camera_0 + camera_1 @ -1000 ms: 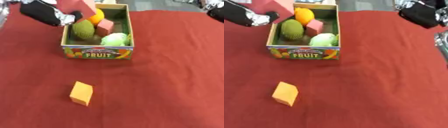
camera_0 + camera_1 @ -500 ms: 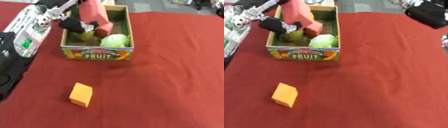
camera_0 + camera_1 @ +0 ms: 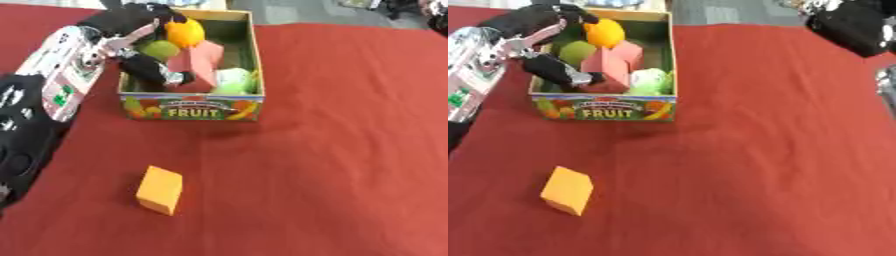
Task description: Pick up objects on the table and place them in the box.
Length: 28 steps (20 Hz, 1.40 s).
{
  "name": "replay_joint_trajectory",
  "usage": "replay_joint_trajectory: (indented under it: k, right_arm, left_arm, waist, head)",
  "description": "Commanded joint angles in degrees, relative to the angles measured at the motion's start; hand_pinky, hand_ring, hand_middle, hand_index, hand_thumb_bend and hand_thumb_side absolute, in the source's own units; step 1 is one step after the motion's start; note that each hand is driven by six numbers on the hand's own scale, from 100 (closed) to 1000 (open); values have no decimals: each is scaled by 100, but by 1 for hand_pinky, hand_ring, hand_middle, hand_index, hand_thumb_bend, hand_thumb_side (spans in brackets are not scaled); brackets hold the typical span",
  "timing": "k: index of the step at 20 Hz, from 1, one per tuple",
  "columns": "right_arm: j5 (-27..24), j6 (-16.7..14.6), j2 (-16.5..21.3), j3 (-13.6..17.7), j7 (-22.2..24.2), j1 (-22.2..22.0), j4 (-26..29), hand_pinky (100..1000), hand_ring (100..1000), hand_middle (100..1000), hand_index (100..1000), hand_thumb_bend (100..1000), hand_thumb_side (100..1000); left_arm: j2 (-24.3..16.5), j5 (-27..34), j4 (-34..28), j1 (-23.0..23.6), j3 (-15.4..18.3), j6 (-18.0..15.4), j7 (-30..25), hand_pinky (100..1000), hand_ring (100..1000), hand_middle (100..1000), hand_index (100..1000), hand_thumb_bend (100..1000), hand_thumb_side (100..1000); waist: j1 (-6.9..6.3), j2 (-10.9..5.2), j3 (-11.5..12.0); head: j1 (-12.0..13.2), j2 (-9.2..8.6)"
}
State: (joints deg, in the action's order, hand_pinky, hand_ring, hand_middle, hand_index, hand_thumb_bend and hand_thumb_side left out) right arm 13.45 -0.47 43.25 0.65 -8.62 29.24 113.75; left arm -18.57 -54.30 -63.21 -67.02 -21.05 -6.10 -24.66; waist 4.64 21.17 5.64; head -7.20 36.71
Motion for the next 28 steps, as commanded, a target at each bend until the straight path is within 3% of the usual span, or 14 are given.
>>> replay_joint_trajectory:
  k: [1, 3, 8, 15, 21, 28]
  right_arm:
    - [-38, 10, 115, 71, -20, 40, 84, 843, 831, 742, 867, 100, 529]
    - [-36, 17, 112, 77, -27, 18, 84, 843, 831, 742, 867, 100, 535]
    - [-24, 36, 128, 95, -49, -43, 84, 843, 831, 741, 867, 100, 535]
    - [37, 63, 225, 173, -142, -197, 84, 843, 826, 741, 867, 100, 530]
    - [53, 51, 258, 199, -176, -232, 84, 843, 826, 742, 867, 100, 525]
    - [65, 61, 258, 232, -220, -275, 84, 843, 826, 741, 866, 100, 529]
  left_arm:
    - [-103, -316, -58, -90, 128, 77, -81, 980, 979, 906, 981, 721, 789]
    - [-123, -430, -147, -89, 186, 177, 72, 973, 989, 902, 979, 741, 814]
    - [-304, 16, -812, -101, 352, 450, 492, 943, 947, 866, 944, 516, 731]
    - [-1214, 1522, -3147, 296, 361, 970, 409, 892, 878, 810, 891, 425, 673]
    - [-2111, 2299, -4911, 1127, 156, 1305, -196, 879, 858, 792, 878, 420, 678]
    - [-2845, 2683, -5137, 1899, -352, 585, -281, 883, 852, 786, 877, 444, 669]
  waist:
    - [29, -57, -15]
    - [26, -56, -12]
    - [5, -60, 31]
    - [-59, -82, 167]
    - [-94, -111, 232]
    - [-96, -90, 245]
  head:
    - [-40, -9]
    - [-55, -4]
    - [-100, 13]
    - [-268, 61]
    - [-345, 53]
    - [-442, 104]
